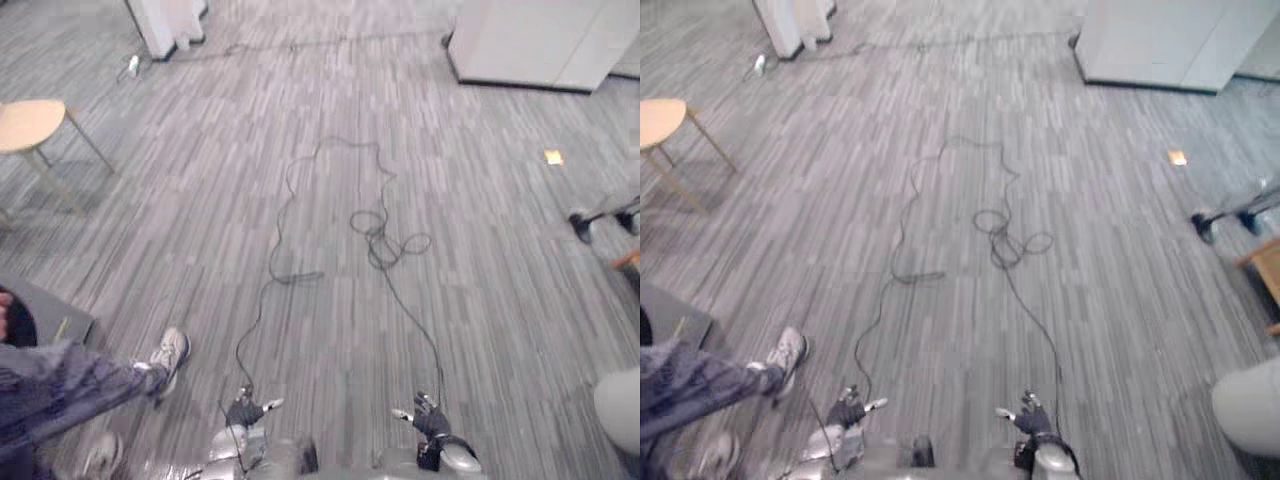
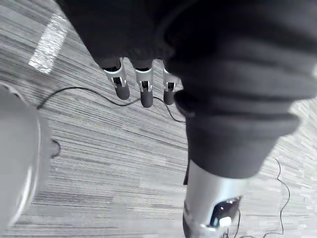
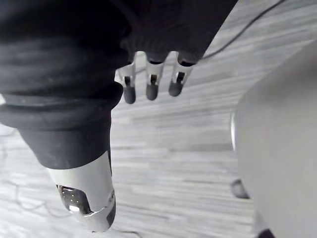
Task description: Organize washtable
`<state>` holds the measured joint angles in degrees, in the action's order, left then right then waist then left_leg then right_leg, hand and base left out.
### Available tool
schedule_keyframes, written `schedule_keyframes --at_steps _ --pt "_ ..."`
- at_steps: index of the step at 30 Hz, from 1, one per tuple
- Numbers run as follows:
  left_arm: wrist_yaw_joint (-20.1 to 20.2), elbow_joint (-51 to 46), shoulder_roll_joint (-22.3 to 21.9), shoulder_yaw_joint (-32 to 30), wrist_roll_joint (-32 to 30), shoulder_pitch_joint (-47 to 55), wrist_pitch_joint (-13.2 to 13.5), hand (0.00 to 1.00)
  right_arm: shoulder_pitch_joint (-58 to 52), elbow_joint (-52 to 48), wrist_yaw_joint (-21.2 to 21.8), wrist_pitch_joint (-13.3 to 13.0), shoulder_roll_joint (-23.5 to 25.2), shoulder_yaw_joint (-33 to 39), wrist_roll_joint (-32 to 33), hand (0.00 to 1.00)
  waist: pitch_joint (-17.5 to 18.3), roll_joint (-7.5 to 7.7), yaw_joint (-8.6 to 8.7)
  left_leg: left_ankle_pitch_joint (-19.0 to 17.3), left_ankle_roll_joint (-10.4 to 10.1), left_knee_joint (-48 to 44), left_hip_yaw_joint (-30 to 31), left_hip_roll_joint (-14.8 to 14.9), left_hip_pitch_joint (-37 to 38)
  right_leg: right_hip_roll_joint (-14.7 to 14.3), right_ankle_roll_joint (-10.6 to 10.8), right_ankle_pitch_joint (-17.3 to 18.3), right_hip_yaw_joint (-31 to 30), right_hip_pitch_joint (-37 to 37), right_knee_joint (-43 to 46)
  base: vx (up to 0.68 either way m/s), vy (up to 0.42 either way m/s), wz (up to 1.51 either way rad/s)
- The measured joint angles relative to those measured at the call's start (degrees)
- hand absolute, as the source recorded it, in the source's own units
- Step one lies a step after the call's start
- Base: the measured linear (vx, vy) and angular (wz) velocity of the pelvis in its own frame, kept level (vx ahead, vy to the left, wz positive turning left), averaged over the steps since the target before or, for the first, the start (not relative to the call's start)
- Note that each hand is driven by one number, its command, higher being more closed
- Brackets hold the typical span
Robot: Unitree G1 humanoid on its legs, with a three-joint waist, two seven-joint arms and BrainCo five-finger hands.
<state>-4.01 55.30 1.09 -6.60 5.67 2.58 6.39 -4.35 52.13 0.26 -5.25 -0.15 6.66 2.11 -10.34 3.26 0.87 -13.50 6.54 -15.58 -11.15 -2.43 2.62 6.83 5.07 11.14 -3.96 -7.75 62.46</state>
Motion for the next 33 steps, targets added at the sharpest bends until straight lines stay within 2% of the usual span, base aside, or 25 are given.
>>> schedule_keyframes --at_steps 2,4,6,7,8,9,10,12,13,14,16,17,19,20,21,23,25,26,27,28,29,30,31,32,33 --pt "0.0 1.3 -0.7 0.2 -0.5 -0.4 -0.1 0.0 -0.1 -0.9 0.0 -0.6 -0.4 0.0 0.0 0.0 -0.5 -0.8 0.83 0.0 0.1 5.0 0.5 0.7 7.0 -1.5 -3.1 4.0 3.6 -5.6 -4.4 0.52 0.12 0.1" --pt "0.1 1.7 -1.2 0.4 -1.2 -0.4 -0.5 0.0 -0.2 -1.4 0.0 -0.7 -0.4 0.2 -0.2 0.0 -0.6 -0.88 1.66 -0.4 -0.2 7.4 1.6 1.9 10.3 -3.1 -3.1 4.8 6.8 -10.0 -17.2 0.46 0.022 0.39" --pt "0.1 2.5 -1.3 2.7 -1.9 -1.1 -0.5 0.0 -0.7 -1.7 0.0 -0.9 -0.5 0.6 0.1 0.0 -0.4 -0.54 2.74 -2.0 -2.3 10.1 4.4 2.3 13.2 -3.2 -2.9 -2.6 9.0 -13.0 -40.9 0.48 -0.048 0.78" --pt "0.1 2.8 -1.5 2.7 -2.0 -0.8 -0.6 0.0 -0.4 -1.6 0.0 -0.8 -0.4 0.6 0.1 0.0 -0.3 -0.33 3.09 -2.8 -3.3 10.7 5.4 2.2 14.2 -2.9 -3.1 -5.6 8.9 -13.2 -44.7 0.56 -0.085 0.84" --pt "0.1 2.9 -1.7 2.5 -2.5 0.0 -0.8 0.0 0.1 -1.4 0.0 -0.6 -0.3 0.5 0.0 0.0 -0.3 -0.51 3.37 -3.6 -3.8 11.0 7.8 2.5 16.3 -3.0 -4.7 -12.1 8.4 -13.0 -43.0 0.49 -0.091 0.63" --pt "0.1 2.9 -1.7 2.2 -2.7 -0.1 -0.8 0.0 0.1 -1.4 0.0 -0.6 -0.3 0.4 -0.1 0.0 -0.1 -0.67 3.35 -3.6 -3.8 9.8 8.6 2.7 16.5 -3.0 -5.5 -12.9 8.4 -13.3 -41.1 0.76 -0.162 0.56" --pt "0.0 2.4 -2.5 1.0 -3.1 -0.1 -0.8 0.0 0.1 -1.8 0.0 -0.4 -0.6 0.3 -0.5 0.0 0.2 -1.12 2.76 -3.6 -3.8 3.7 9.4 3.9 15.0 -3.3 -6.0 -10.4 9.4 -12.6 -38.6 0.63 -0.15 0.42" --pt "0.0 1.9 -3.7 -2.2 -3.2 -0.1 -0.8 0.0 -0.3 -2.9 0.0 -0.5 -1.5 0.2 -0.5 0.0 0.1 -3.57 3.1 -0.5 -8.8 -17.1 9.2 6.5 6.4 -4.3 -6.6 -7.0 11.5 -9.0 -38.8 0.55 -0.132 0.32" --pt "-0.2 0.7 -4.6 -4.3 -3.2 0.2 -0.8 0.0 -0.9 -3.9 -0.1 -0.2 -2.7 -0.3 -0.5 0.0 -0.2 -5.53 2.69 8.5 -13.0 -31.9 8.5 10.0 -0.3 -6.4 -8.0 -4.8 11.4 -5.1 -40.3 0.75 -0.065 -0.18" --pt "-0.3 -0.7 -5.1 -5.5 -3.2 0.7 -0.8 0.0 -1.0 -4.0 -0.2 0.2 -3.6 -0.8 -0.4 0.0 -0.7 -7.0 1.52 12.2 -12.9 -43.5 6.5 13.9 -4.5 -8.9 -9.4 -3.0 10.9 -0.4 -42.1 0.64 -0.036 -0.36" --pt "-0.3 -1.9 -4.4 -5.3 -3.3 1.0 -0.8 0.0 -1.3 -3.8 -0.4 0.7 -3.4 -0.9 -0.3 0.0 -1.1 -6.75 0.84 8.3 -10.9 -50.0 3.7 16.2 -8.9 -9.9 -10.3 -0.7 9.8 5.8 -43.9 0.58 -0.006 -0.45" --pt "-0.2 -3.1 -3.6 -4.8 -3.1 1.5 -0.7 0.0 -1.7 -3.5 -0.4 0.8 -2.7 -1.3 -0.2 0.0 -0.7 -5.54 -0.09 5.2 -10.7 -48.0 -0.1 16.2 -12.7 -9.6 -10.6 0.7 7.8 10.8 -46.9 0.67 -0.024 -0.5" --pt "0.0 -4.2 -2.9 -4.6 -3.0 1.9 0.1 0.0 -1.4 -3.0 -0.2 0.7 -2.6 -2.2 0.1 0.0 -0.8 -4.85 -0.42 3.3 -9.9 -39.7 -2.8 14.8 -17.0 -9.0 -10.2 1.5 6.3 14.9 -49.9 0.56 0.03 -0.51" --pt "0.0 -4.2 -2.4 -4.3 -3.0 1.9 0.5 0.0 -0.6 -1.2 -0.2 0.8 -2.5 -2.1 0.1 0.0 -0.8 -4.54 -0.69 3.1 -9.6 -27.7 -3.2 12.5 -19.8 -8.2 -9.3 2.0 5.0 17.7 -51.7 0.73 0.162 -0.66" --pt "0.0 -4.1 -1.8 -4.0 -2.9 2.1 0.5 0.0 0.2 1.1 -0.2 1.0 -2.6 -1.9 0.0 0.0 -0.8 -4.6 -1.59 4.9 -11.8 -12.6 -1.8 9.7 -20.8 -7.4 -8.6 2.4 3.3 20.7 -54.4 0.62 0.187 -0.71" --pt "-0.3 -4.4 -1.6 -2.5 -2.0 3.6 0.8 0.0 0.3 3.2 -0.3 1.0 -3.4 -2.1 -0.1 0.0 -0.1 -6.12 -3.34 7.0 -15.4 0.6 1.9 8.9 -23.9 -7.9 -7.7 3.2 0.2 24.4 -59.4 0.65 0.349 -0.94" --pt "-0.2 -3.9 -1.3 -2.4 -0.8 3.7 1.5 0.0 -0.1 5.3 -0.3 1.2 -3.2 -2.1 -0.5 0.0 1.2 -5.48 -3.52 14.5 -9.3 -1.4 3.4 7.1 -25.0 -6.5 -7.1 6.4 -1.8 27.9 -58.2 0.66 0.452 -0.68" --pt "-0.2 -3.2 -0.6 -2.3 -1.1 3.8 1.4 0.0 -0.6 5.6 -0.3 1.3 -3.0 -2.0 -0.7 0.0 2.1 -4.14 -2.94 16.9 -6.6 -0.9 3.4 5.6 -23.9 -5.2 -7.0 6.5 -2.1 26.4 -53.3 0.74 0.453 -0.41" --pt "-0.2 -2.5 0.6 -2.4 -0.9 3.6 1.5 0.0 -0.8 5.5 -0.2 0.9 -1.7 -1.0 -0.6 0.0 2.5 -1.64 -2.59 16.7 -5.4 -0.2 2.9 3.3 -21.1 -3.5 -5.8 6.8 -3.0 22.2 -40.6 0.73 0.421 -0.24" --pt "-0.2 -2.4 1.4 -2.4 -0.9 3.5 1.4 0.0 -0.7 5.5 -0.2 0.7 -1.0 -0.5 -0.6 0.0 2.4 -0.28 -2.26 15.6 -3.9 -0.4 2.6 2.1 -19.6 -2.6 -3.6 5.5 -3.6 19.7 -33.1 0.69 0.378 -0.08" --pt "-0.2 -1.5 2.9 -2.1 -0.9 2.8 1.1 0.0 -0.1 5.5 -0.1 0.7 0.1 -0.5 -0.7 0.0 1.6 1.9 -1.2 12.6 -2.5 -0.8 2.5 -0.2 -15.7 -1.8 4.2 -1.5 -5.8 15.2 -18.7 0.64 0.32 0.23" --pt "-0.3 -0.5 3.8 -1.1 -1.1 2.1 0.5 0.0 0.1 5.4 0.0 0.6 0.2 -0.7 -0.7 0.0 0.8 2.28 -0.64 9.2 -1.6 -0.6 2.8 -1.8 -11.1 -0.9 6.3 -5.5 -5.4 11.3 -7.5 0.62 0.312 0.25" --pt "-0.4 -0.2 3.8 -0.5 -1.2 2.1 0.3 0.0 0.1 5.3 0.1 0.6 0.1 -0.9 -0.7 0.0 0.6 2.35 -0.67 7.8 -1.3 -0.1 3.0 -2.1 -8.4 -0.4 4.2 -4.2 -3.9 9.4 -3.6 0.72 0.344 0.07" --pt "-0.8 0.3 3.5 0.1 -1.5 2.4 0.1 0.0 0.0 4.6 0.3 0.4 -0.4 -1.1 -0.9 0.0 0.3 1.63 -0.67 5.5 -1.0 2.0 3.2 -2.1 -2.8 0.2 -0.4 -1.1 -0.5 5.7 -0.6 0.47 0.227 -0.09" --pt "-1.1 0.4 3.4 0.3 -1.6 2.4 0.1 0.0 -0.1 4.4 0.2 0.2 -0.7 -1.1 -1.1 0.0 0.4 1.23 -0.51 4.7 -0.7 3.3 3.2 -1.9 -0.4 0.1 -1.5 0.3 1.0 3.4 -0.7 0.66 0.29 -0.13"
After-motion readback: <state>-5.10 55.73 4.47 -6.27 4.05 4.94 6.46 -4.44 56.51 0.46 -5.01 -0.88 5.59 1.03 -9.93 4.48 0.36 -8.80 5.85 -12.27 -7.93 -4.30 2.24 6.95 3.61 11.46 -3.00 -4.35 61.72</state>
